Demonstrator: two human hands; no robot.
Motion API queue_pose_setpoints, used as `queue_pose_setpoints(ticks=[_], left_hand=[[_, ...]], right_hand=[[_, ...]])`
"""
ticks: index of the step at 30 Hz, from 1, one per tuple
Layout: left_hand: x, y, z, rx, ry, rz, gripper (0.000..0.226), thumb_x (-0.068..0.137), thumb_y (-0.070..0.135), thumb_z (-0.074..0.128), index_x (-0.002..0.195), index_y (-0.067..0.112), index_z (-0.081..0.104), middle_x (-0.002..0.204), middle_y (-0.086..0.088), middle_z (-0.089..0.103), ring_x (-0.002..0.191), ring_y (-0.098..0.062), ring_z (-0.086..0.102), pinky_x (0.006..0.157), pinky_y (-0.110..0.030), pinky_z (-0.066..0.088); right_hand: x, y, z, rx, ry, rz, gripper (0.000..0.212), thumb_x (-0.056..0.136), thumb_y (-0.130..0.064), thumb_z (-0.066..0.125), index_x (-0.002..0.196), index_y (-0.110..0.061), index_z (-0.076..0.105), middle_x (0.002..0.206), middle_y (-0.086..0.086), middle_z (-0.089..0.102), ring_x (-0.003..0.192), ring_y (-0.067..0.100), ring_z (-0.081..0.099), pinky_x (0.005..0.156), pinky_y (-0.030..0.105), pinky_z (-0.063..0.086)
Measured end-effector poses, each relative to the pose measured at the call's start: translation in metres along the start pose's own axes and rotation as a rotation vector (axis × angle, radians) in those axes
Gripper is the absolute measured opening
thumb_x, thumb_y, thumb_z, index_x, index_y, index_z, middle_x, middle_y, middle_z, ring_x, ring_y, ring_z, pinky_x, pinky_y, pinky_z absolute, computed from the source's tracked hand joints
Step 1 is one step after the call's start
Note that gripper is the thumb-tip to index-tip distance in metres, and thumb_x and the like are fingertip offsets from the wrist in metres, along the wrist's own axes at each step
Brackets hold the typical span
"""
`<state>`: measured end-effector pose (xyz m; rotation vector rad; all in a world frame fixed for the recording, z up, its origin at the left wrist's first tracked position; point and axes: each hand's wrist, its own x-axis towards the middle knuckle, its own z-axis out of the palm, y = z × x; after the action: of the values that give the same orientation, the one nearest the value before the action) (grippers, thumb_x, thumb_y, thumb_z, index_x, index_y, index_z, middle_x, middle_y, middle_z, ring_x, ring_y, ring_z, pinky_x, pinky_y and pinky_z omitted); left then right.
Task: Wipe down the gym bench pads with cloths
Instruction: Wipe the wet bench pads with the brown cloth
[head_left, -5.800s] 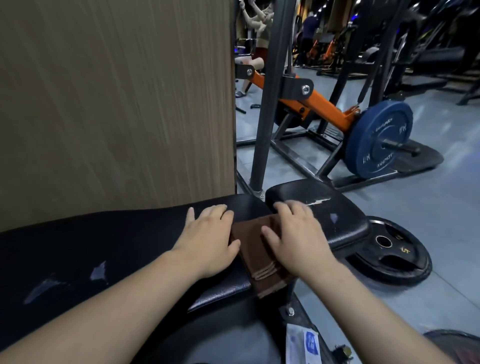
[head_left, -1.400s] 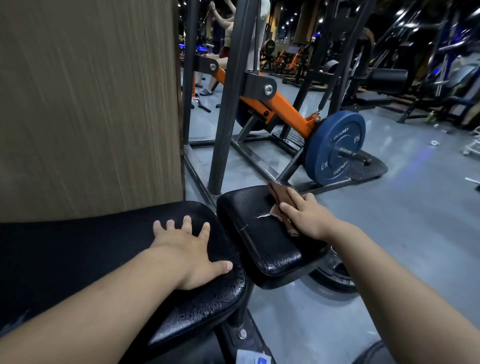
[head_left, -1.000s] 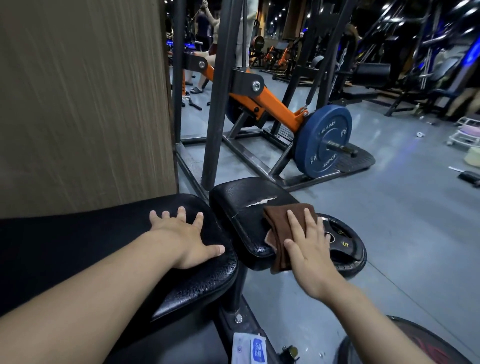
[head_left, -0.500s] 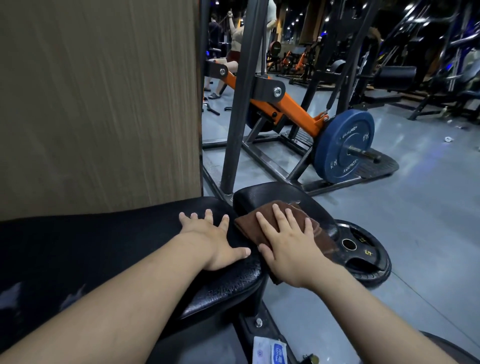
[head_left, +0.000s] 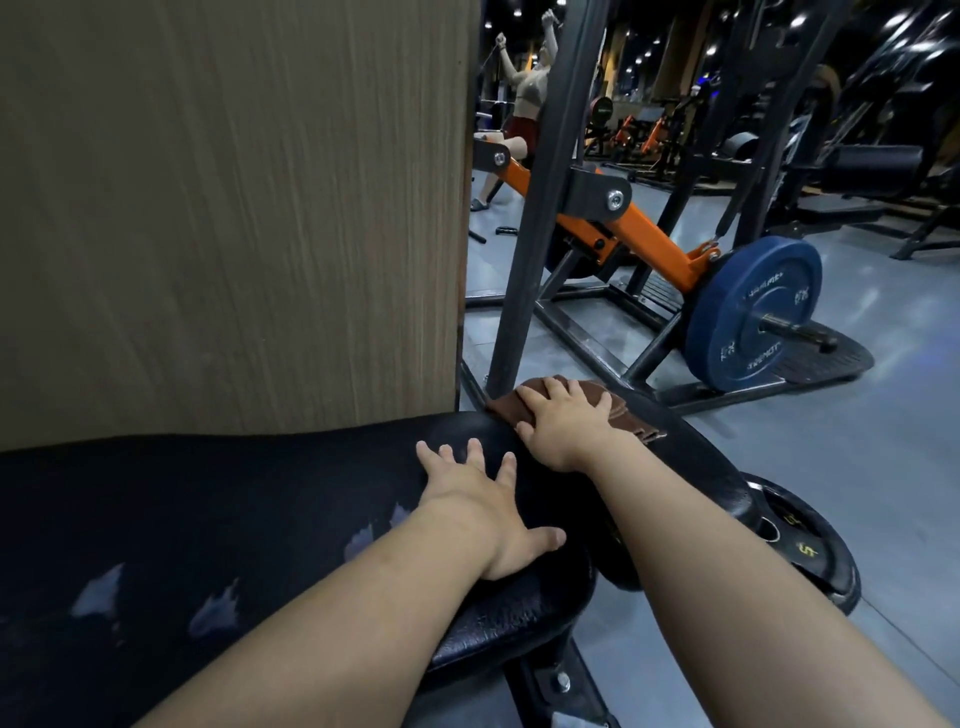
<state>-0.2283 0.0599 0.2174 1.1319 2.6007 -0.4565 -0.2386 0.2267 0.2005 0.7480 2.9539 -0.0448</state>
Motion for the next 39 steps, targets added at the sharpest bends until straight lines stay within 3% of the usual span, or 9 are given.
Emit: queue_pose_setpoints(ticks=[9, 16, 21, 24, 26, 28, 30, 34, 39], left_hand=[[-0.001, -0.004, -0.003, 0.005, 0.036, 0.015, 0.106, 0.079, 0.090, 0.021, 0.158, 0.023, 0.000, 0.164, -0.021, 0.000, 0.148, -0.048, 0.008, 0.114, -0.068, 0.001], [-0.014, -0.009, 0.008, -0.055, 0.139, 0.033, 0.104, 0.079, 0.090, 0.016, 0.159, 0.024, 0.005, 0.165, -0.018, 0.003, 0.149, -0.045, 0.008, 0.112, -0.071, -0.004], [-0.039, -0.033, 0.013, -0.268, 0.197, 0.087, 0.090, 0.090, 0.078, 0.020, 0.158, 0.020, 0.010, 0.166, -0.011, 0.010, 0.152, -0.032, 0.000, 0.109, -0.074, -0.012], [-0.061, -0.058, 0.021, -0.303, 0.267, 0.114, 0.085, 0.092, 0.075, 0.023, 0.156, 0.020, 0.014, 0.166, -0.006, 0.012, 0.153, -0.028, -0.003, 0.112, -0.071, -0.009], [-0.074, -0.078, 0.030, -0.278, 0.276, 0.098, 0.087, 0.090, 0.076, 0.024, 0.156, 0.021, 0.013, 0.166, -0.004, 0.011, 0.153, -0.028, -0.004, 0.113, -0.070, -0.009], [-0.085, -0.098, 0.037, -0.261, 0.256, 0.059, 0.093, 0.087, 0.081, 0.024, 0.157, 0.022, 0.011, 0.166, -0.003, 0.010, 0.153, -0.028, -0.005, 0.113, -0.069, -0.010], [-0.091, -0.116, 0.041, -0.253, 0.213, 0.022, 0.102, 0.081, 0.087, 0.025, 0.158, 0.023, 0.007, 0.167, -0.002, 0.007, 0.153, -0.027, -0.007, 0.112, -0.069, -0.012], [-0.093, -0.136, 0.046, -0.210, 0.099, -0.026, 0.123, 0.064, 0.099, 0.027, 0.158, 0.025, -0.003, 0.167, -0.003, -0.002, 0.152, -0.027, -0.009, 0.111, -0.070, -0.014], [-0.087, -0.140, 0.052, -0.217, 0.011, -0.052, 0.137, 0.053, 0.103, 0.036, 0.157, 0.026, -0.009, 0.166, -0.005, -0.009, 0.152, -0.028, -0.008, 0.111, -0.069, -0.016]], right_hand=[[-0.079, 0.017, 0.008, 0.073, 0.061, 0.005, 0.059, 0.102, -0.046, 0.030, 0.157, -0.032, 0.012, 0.166, 0.008, 0.005, 0.152, 0.029, 0.004, 0.118, 0.059, 0.005], [-0.160, 0.038, 0.012, 0.177, 0.083, 0.014, 0.049, 0.103, -0.045, 0.033, 0.151, -0.043, 0.025, 0.165, -0.005, 0.013, 0.152, 0.018, 0.007, 0.120, 0.050, 0.008], [-0.183, 0.044, 0.005, 0.378, 0.158, 0.037, 0.037, 0.102, -0.039, 0.042, 0.138, -0.037, 0.050, 0.150, -0.007, 0.046, 0.142, 0.022, 0.037, 0.113, 0.037, 0.026], [-0.188, 0.038, -0.008, 0.690, 0.148, -0.027, 0.022, 0.101, -0.035, 0.048, 0.113, -0.042, 0.066, 0.113, -0.023, 0.068, 0.114, 0.008, 0.059, 0.096, 0.021, 0.041], [-0.191, 0.017, -0.011, 0.843, 0.068, -0.103, 0.025, 0.101, -0.028, 0.050, 0.105, -0.049, 0.063, 0.116, -0.032, 0.064, 0.121, -0.002, 0.052, 0.101, 0.010, 0.029], [-0.188, -0.009, -0.002, 0.816, -0.036, -0.189, 0.031, 0.102, -0.030, 0.048, 0.122, -0.053, 0.049, 0.147, -0.023, 0.041, 0.144, 0.000, 0.023, 0.117, 0.023, 0.003], [-0.184, -0.034, 0.012, 0.668, -0.115, -0.265, 0.039, 0.103, -0.034, 0.044, 0.138, -0.051, 0.037, 0.156, -0.022, 0.012, 0.147, 0.000, -0.003, 0.117, 0.036, -0.014], [-0.183, -0.064, 0.027, 0.322, 0.000, -0.257, 0.052, 0.103, -0.050, 0.030, 0.152, -0.049, 0.014, 0.162, -0.017, -0.011, 0.149, 0.010, -0.017, 0.116, 0.045, -0.017], [-0.165, -0.066, 0.023, 0.206, 0.009, -0.213, 0.057, 0.101, -0.055, 0.025, 0.154, -0.046, 0.006, 0.165, -0.008, -0.012, 0.151, 0.017, -0.014, 0.117, 0.050, -0.010]])
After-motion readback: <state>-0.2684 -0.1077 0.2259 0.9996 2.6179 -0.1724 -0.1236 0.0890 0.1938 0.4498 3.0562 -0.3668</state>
